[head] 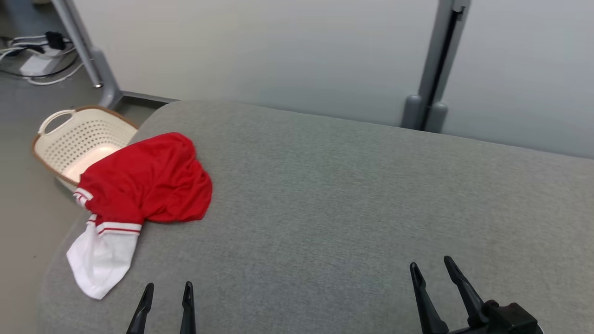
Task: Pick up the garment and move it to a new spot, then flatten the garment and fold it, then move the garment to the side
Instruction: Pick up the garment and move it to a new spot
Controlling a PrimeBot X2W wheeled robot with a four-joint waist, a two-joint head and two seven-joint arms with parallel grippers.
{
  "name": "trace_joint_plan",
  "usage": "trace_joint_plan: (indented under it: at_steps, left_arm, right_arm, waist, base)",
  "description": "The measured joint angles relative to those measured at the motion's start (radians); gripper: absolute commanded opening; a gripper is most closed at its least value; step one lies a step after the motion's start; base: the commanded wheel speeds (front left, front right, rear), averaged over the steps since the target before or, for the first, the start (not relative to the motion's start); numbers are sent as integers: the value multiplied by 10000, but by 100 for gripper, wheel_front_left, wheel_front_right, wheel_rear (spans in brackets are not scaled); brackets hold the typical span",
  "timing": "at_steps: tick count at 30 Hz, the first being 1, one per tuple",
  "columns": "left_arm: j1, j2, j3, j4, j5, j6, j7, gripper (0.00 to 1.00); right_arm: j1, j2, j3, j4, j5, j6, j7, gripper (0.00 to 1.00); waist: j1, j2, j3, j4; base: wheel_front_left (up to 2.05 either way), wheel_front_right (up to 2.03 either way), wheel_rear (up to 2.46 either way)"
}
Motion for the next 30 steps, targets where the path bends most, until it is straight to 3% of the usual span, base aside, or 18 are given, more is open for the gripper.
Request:
trace_joint_plan:
  at_steps: [7,13,23,30]
  left_arm:
    - [132,2,192,-148,59,-81,-2,100]
    - [202,2,238,-224,77,-79,0,100]
    - [20,2,635,-151,67,-136,0,100]
    - [-2281,8,1237,485,-247,-663,0,100]
  right_arm:
    - [9,73,48,10,27,-2,0,100]
    - [42,104,63,19,36,0,0,100]
    - [81,109,119,2,4,-2,0,100]
    - [-330,-591,59,-138,-148,0,0,100]
  waist:
    - [0,0,-45,1278]
    - [0,0,-89,1922]
    - [0,0,59,1981]
    - [0,0,996,1866]
  base:
    - [0,0,0]
    - [0,0,0]
    - [0,0,0]
    - [0,0,0]
